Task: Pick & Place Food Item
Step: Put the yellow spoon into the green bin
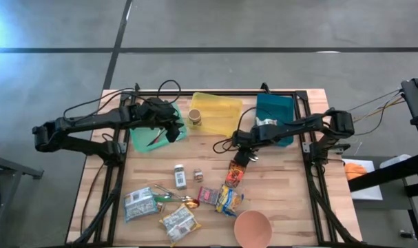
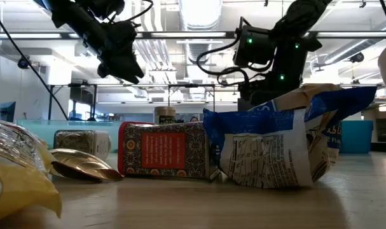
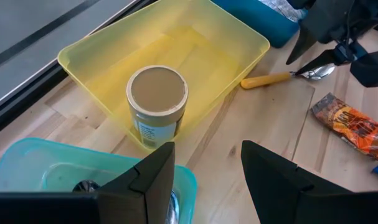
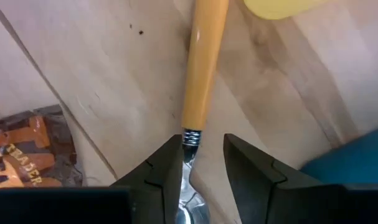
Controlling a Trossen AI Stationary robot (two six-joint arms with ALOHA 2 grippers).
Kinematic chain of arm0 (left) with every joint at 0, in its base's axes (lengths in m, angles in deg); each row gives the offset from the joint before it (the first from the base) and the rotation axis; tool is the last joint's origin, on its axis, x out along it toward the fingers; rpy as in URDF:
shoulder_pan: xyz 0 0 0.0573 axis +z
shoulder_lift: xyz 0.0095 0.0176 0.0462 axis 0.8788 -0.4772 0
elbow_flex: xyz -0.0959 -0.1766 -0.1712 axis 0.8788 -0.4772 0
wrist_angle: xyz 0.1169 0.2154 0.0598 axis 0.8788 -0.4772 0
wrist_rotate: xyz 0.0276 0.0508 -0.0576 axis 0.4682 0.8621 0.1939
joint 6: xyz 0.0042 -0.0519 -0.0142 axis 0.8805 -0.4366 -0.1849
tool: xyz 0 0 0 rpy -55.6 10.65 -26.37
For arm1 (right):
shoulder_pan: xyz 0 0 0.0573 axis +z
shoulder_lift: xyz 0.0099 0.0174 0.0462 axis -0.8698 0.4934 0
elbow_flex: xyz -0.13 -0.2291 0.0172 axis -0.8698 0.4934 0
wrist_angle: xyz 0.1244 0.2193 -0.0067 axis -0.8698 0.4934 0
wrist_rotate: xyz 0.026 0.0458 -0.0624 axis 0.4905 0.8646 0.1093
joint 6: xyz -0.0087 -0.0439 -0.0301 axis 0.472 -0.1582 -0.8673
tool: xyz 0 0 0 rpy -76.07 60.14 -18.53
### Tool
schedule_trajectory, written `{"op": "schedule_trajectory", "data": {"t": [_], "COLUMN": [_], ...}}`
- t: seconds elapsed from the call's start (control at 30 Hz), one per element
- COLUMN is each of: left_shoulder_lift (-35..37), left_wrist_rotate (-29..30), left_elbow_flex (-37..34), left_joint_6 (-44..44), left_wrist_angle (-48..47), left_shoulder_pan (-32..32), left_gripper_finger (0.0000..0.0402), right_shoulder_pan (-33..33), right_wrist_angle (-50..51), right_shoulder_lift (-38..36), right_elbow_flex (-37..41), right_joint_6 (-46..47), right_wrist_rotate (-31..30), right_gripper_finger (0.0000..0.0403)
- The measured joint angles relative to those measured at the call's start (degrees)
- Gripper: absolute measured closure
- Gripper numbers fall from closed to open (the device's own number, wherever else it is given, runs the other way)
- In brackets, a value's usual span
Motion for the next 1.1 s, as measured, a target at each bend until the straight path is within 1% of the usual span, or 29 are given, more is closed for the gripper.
{"op": "schedule_trajectory", "data": {"t": [0.27,0.33,0.4,0.53,0.77,0.93,1.0,1.1], "left_shoulder_lift": [-0.04,-0.04,-0.04,-0.04,-0.04,-0.04,-0.04,-0.04], "left_wrist_rotate": [0.06,0.17,0.17,0.19,0.2,0.03,-1.21,-4.56], "left_elbow_flex": [0.0,0.0,-0.13,-1.02,-3.18,-3.65,-3.6,-3.1], "left_joint_6": [0.0,0.0,-0.03,-0.72,-3.06,-3.24,-4.86,-7.74], "left_wrist_angle": [0.0,0.07,0.29,0.58,1.91,3.86,4.26,4.72], "left_shoulder_pan": [0.0,0.0,0.0,0.0,0.0,0.0,0.02,0.02], "left_gripper_finger": [0.021,0.021,0.021,0.021,0.021,0.021,0.021,0.021], "right_shoulder_pan": [0.07,0.07,0.1,0.11,0.42,2.35,3.57,5.92], "right_wrist_angle": [0.13,0.8,1.74,2.7,4.89,8.23,9.75,10.87], "right_shoulder_lift": [4.26,5.07,5.5,5.88,6.08,6.06,6.06,5.99], "right_elbow_flex": [-0.81,-1.67,-2.78,-4.6,-6.27,-8.65,-9.89,-11.97], "right_joint_6": [-1.85,-2.17,-2.73,-3.84,-3.59,-5.58,-6.92,-9.79], "right_wrist_rotate": [0.04,-0.1,0.08,0.12,-0.08,-0.09,-0.1,-0.12], "right_gripper_finger": [0.029,0.0298,0.0318,0.0375,0.0377,0.0377,0.0377,0.0377]}}
